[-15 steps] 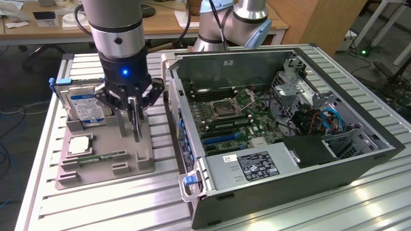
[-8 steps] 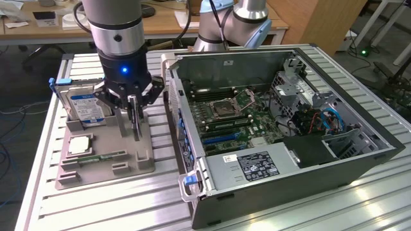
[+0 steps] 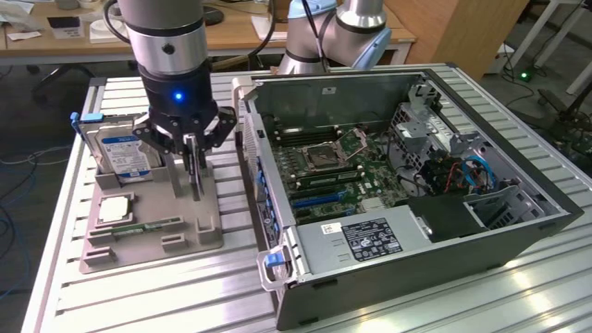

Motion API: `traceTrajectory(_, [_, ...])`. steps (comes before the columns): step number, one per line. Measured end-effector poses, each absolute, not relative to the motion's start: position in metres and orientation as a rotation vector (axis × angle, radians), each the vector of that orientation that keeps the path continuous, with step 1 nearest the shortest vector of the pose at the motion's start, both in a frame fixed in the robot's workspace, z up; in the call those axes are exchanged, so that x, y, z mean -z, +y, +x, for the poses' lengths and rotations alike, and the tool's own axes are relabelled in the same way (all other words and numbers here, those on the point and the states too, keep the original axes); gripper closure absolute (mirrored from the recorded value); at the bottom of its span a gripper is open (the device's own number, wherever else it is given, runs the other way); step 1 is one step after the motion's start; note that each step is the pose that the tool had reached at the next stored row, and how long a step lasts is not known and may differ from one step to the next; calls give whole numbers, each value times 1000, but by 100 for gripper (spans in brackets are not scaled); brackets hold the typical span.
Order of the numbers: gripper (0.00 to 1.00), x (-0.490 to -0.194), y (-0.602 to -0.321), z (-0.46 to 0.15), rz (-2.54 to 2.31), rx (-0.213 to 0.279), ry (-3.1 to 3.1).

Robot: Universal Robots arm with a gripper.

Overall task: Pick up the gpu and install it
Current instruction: 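Pick up the gpu and move the gpu toward the slot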

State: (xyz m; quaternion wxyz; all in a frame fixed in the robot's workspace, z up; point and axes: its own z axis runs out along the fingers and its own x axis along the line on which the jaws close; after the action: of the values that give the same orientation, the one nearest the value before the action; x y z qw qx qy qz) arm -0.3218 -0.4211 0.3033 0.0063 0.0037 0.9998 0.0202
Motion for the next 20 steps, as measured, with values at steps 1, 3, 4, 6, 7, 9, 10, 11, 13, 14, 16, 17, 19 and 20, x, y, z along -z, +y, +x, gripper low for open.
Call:
traceTrajectory(1, [72,-304,-421,-322,12,-63,3128])
traceTrajectory(3, [72,-305,-421,-322,12,-63,3128])
traceTrajectory(4, [72,-306,-421,-322,11,-63,3128])
traceTrajectory(6, [72,-308,-421,-322,12,-63,3128])
traceTrajectory(7, [72,-309,-421,-322,12,-64,3128])
traceTrajectory(9, [72,-312,-421,-322,12,-64,3128])
traceTrajectory(10, [72,-313,-421,-322,12,-64,3128])
traceTrajectory(11, [72,-314,-421,-322,12,-64,3128])
traceTrajectory(13, [72,-316,-421,-322,12,-64,3128])
traceTrajectory(14, [72,-317,-421,-322,12,-65,3128])
traceTrajectory(16, [72,-320,-421,-322,12,-65,3128])
traceTrajectory(17, [72,-321,-421,-322,12,-65,3128])
traceTrajectory(19, [72,-323,-421,-322,12,-65,3128])
traceTrajectory(20, [72,-323,-421,-322,12,-65,3128])
